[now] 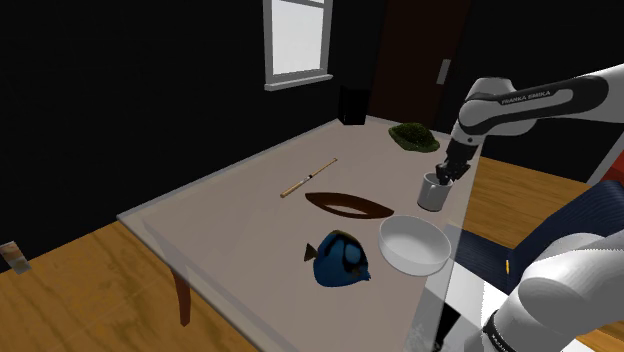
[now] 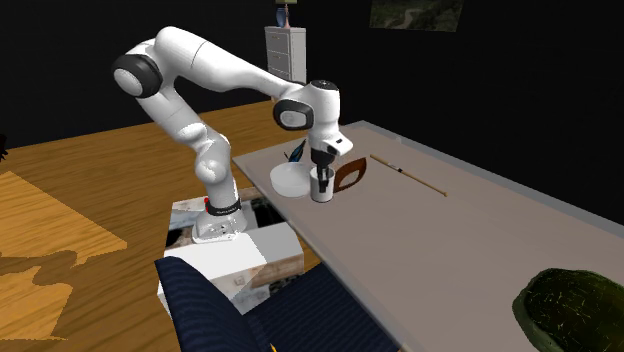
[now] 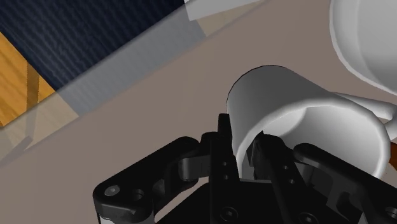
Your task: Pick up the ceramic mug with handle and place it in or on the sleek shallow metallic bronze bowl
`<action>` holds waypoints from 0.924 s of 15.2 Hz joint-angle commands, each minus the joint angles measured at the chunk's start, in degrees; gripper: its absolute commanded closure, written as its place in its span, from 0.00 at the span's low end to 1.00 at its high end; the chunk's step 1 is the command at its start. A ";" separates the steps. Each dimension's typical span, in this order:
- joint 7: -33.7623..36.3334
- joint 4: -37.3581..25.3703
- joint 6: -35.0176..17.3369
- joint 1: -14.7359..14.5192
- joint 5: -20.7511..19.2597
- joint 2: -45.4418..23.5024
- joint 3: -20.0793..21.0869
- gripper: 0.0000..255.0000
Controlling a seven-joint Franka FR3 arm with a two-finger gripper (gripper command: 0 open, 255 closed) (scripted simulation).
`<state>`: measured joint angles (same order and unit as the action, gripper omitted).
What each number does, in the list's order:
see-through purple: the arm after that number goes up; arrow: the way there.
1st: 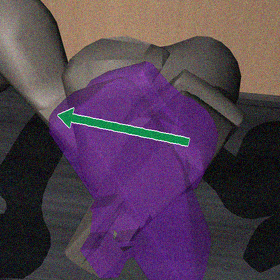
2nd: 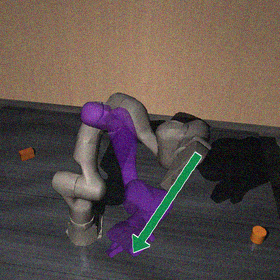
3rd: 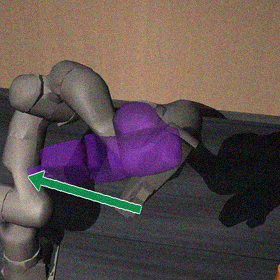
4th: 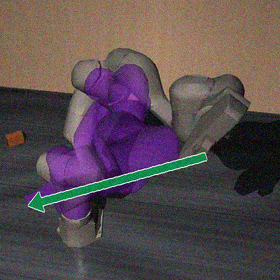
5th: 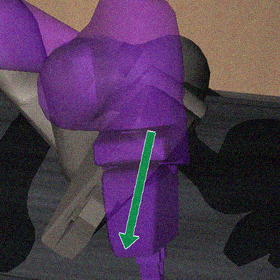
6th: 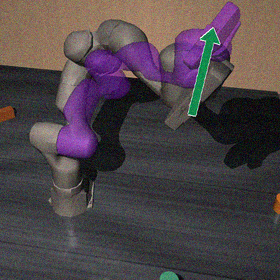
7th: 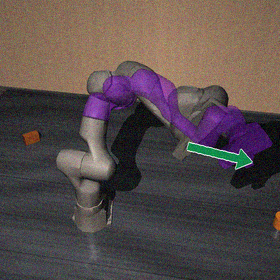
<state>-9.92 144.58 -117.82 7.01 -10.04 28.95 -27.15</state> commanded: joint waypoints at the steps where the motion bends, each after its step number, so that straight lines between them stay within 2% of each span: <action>1: 0.06 -1.24 1.88 0.06 0.04 0.65 0.33 1.00; 6: 0.36 -4.24 6.04 0.02 0.29 1.83 1.20 1.00; 14: 9.06 -9.82 4.67 -6.10 5.94 -5.55 7.65 1.00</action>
<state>-2.07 135.90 -113.36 1.68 -4.84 24.31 -20.38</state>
